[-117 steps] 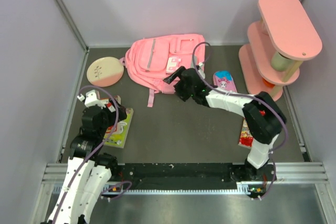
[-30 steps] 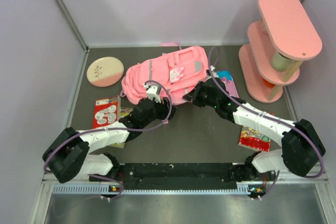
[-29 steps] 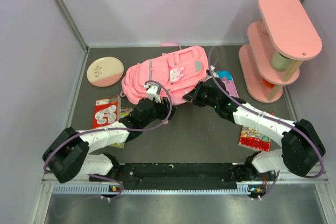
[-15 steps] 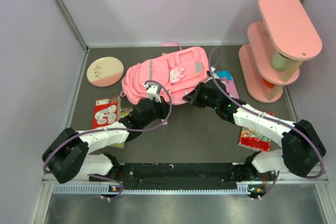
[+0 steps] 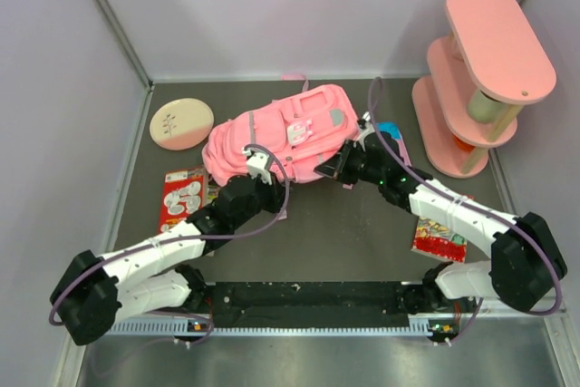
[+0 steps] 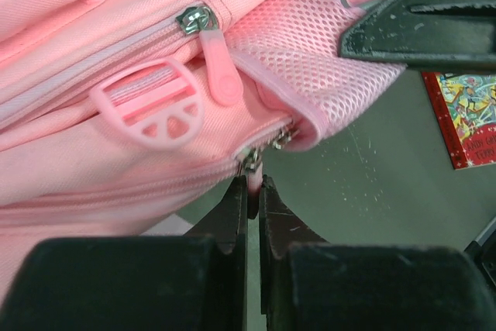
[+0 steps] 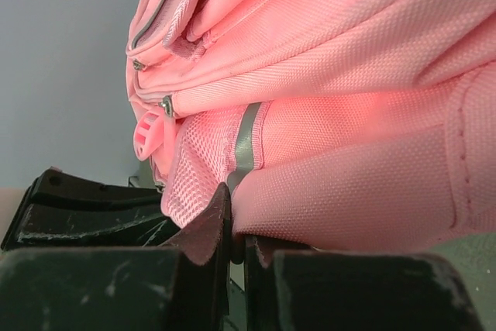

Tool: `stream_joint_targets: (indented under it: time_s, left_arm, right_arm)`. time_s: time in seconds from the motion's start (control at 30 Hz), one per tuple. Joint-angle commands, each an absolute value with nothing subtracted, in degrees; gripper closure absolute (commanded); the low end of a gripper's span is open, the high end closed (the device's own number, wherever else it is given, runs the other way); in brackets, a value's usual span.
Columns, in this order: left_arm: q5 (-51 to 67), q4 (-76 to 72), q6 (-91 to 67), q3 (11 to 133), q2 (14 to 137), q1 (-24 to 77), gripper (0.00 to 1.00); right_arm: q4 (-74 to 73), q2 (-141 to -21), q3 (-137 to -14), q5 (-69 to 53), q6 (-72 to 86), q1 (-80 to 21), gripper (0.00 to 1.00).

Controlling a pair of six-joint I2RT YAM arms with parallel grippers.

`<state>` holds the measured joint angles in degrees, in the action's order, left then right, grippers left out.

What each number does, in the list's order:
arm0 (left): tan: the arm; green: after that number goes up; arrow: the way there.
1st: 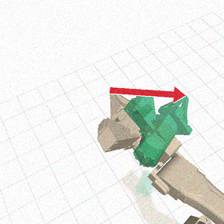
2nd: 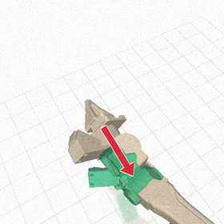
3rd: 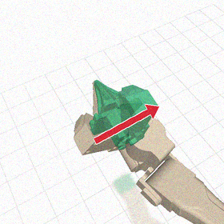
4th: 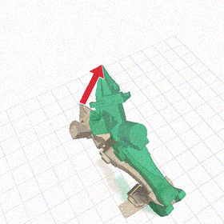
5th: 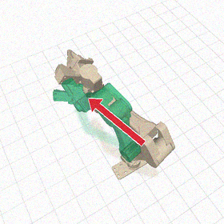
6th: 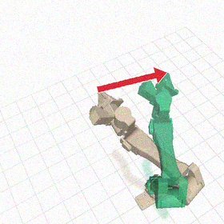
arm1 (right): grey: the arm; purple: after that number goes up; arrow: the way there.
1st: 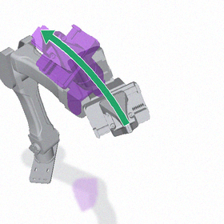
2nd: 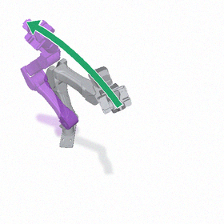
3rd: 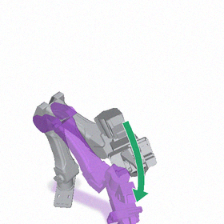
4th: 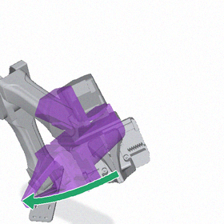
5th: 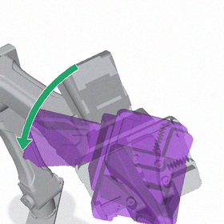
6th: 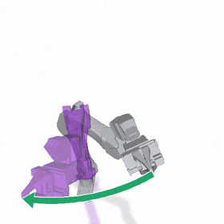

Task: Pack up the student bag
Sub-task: Unzip the student bag at the center of the board.

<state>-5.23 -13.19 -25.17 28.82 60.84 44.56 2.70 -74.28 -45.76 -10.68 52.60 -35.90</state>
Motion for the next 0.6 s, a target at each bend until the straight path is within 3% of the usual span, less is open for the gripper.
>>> stream_joint_targets:
  time_s: [0.0, 0.33, 0.57]
  left_arm:
    - [-15.9, -2.6, -21.9, 28.0, 55.7, 42.1, 1.0]
    - [-12.6, -3.2, -20.9, 28.1, 55.9, 42.1, 1.0]
    - [-17.5, -0.3, -21.9, 31.1, 58.6, 42.1, 1.0]
  right_arm:
    - [0.2, -72.2, -47.5, -5.4, 46.1, -28.1, 1.0]
    - [-2.6, -72.7, -49.4, -8.1, 42.8, -25.2, 1.0]
    - [-2.5, -71.9, -46.9, -6.4, 42.5, -25.1, 1.0]
